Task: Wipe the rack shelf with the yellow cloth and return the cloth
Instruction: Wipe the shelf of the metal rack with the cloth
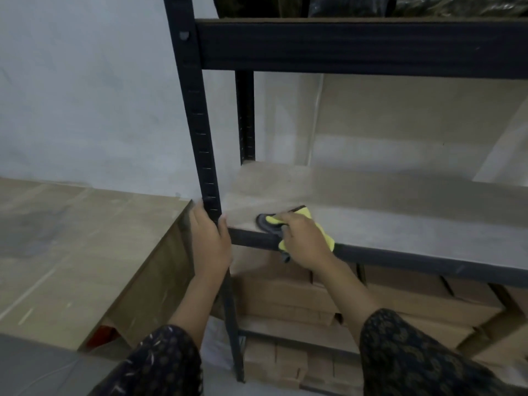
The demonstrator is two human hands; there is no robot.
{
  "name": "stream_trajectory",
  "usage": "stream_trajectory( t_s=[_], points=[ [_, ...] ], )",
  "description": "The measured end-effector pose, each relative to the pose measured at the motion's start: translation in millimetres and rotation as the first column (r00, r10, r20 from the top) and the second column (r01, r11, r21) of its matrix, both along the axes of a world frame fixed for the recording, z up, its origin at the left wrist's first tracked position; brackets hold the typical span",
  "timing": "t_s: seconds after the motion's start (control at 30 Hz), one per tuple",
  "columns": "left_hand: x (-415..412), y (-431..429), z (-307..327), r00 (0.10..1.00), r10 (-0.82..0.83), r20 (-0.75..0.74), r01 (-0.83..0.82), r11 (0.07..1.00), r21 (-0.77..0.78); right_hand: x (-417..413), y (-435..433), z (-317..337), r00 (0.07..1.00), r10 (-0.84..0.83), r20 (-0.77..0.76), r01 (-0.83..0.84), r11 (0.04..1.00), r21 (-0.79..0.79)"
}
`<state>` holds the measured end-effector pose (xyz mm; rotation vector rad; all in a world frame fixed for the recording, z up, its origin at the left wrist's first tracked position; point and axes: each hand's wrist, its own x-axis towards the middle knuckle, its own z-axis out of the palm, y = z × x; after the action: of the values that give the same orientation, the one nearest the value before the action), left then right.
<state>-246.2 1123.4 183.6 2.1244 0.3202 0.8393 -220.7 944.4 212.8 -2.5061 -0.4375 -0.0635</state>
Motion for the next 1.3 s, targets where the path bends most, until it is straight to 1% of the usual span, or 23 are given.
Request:
stream_trajectory(
  t_s=[0.1,0.13,0.17,0.2,0.23,0.27,0.3,0.4,0.5,0.6,0.7,0.8,0.93,1.0,1.07,1.13,1.17,1.2,1.23,1.27,1.3],
  points=[
    [3,6,5,0.999,-0.021,-0.039,0.021,1.000,0.013,-15,-10,12,0.993,0.119,-0.013,-0.118,0.991,0.057],
    [4,7,7,0.998,-0.032,-0.045,0.032,0.999,0.011,-16,-16,19,0.995,0.095,-0.002,-0.095,0.992,0.080],
    [5,8,8,0.998,-0.038,-0.048,0.038,0.999,0.006,-14,-24,24,1.000,0.017,0.019,-0.018,0.994,0.109],
    [5,9,8,0.998,-0.042,-0.046,0.042,0.999,0.002,-7,-33,26,0.993,-0.111,0.049,0.104,0.986,0.128],
    [5,10,9,0.998,-0.045,-0.046,0.045,0.999,-0.001,3,-41,25,0.966,-0.245,0.082,0.233,0.963,0.132],
    [4,10,8,0.998,-0.047,-0.049,0.047,0.999,0.001,13,-46,22,0.930,-0.355,0.092,0.345,0.932,0.108],
    [4,10,8,0.997,-0.045,-0.055,0.046,0.999,0.006,20,-48,18,0.907,-0.415,0.077,0.411,0.910,0.061],
    [3,12,7,0.996,-0.030,-0.082,0.034,0.998,0.044,40,-41,6,0.889,-0.458,-0.015,0.455,0.886,-0.087],
    [3,12,9,0.993,-0.009,-0.116,0.014,0.999,0.042,64,-27,6,0.886,-0.463,0.004,0.460,0.880,-0.120],
    [2,10,11,0.990,0.008,-0.139,-0.005,1.000,0.024,94,-10,11,0.928,-0.371,-0.031,0.363,0.920,-0.151],
    [4,11,10,0.991,0.012,-0.136,-0.010,1.000,0.012,115,15,11,0.981,-0.166,-0.099,0.155,0.981,-0.115],
    [6,13,8,0.991,0.012,-0.130,-0.009,1.000,0.019,109,44,12,0.992,0.038,-0.119,-0.043,0.998,-0.036],
    [7,18,2,0.994,-0.002,-0.105,0.007,0.999,0.050,73,56,16,0.952,0.298,-0.065,-0.302,0.952,-0.057],
    [6,18,0,0.995,0.001,-0.098,0.006,0.998,0.067,58,48,19,0.923,0.378,-0.070,-0.382,0.922,-0.058],
    [5,19,0,0.996,-0.004,-0.092,0.009,0.998,0.059,48,36,21,0.893,0.435,-0.112,-0.440,0.898,-0.021],
    [5,19,-1,0.997,-0.027,-0.072,0.030,0.999,0.040,43,20,27,0.859,0.471,-0.202,-0.466,0.882,0.075],
    [5,20,-1,0.997,-0.040,-0.059,0.042,0.999,0.034,44,12,30,0.861,0.457,-0.223,-0.437,0.889,0.136],
    [6,20,-1,0.997,-0.054,-0.046,0.055,0.998,0.031,49,4,32,0.889,0.409,-0.204,-0.372,0.907,0.198],
    [6,20,-2,0.997,-0.072,-0.033,0.073,0.997,0.028,57,-3,32,0.941,0.312,-0.128,-0.277,0.931,0.236],
    [7,20,-2,0.995,-0.096,-0.019,0.096,0.995,0.023,70,-9,32,0.987,0.159,-0.017,-0.151,0.960,0.235],
    [7,19,-4,0.992,-0.125,-0.005,0.125,0.992,0.012,82,-12,31,0.996,-0.009,0.087,-0.010,0.976,0.217]
  ],
)
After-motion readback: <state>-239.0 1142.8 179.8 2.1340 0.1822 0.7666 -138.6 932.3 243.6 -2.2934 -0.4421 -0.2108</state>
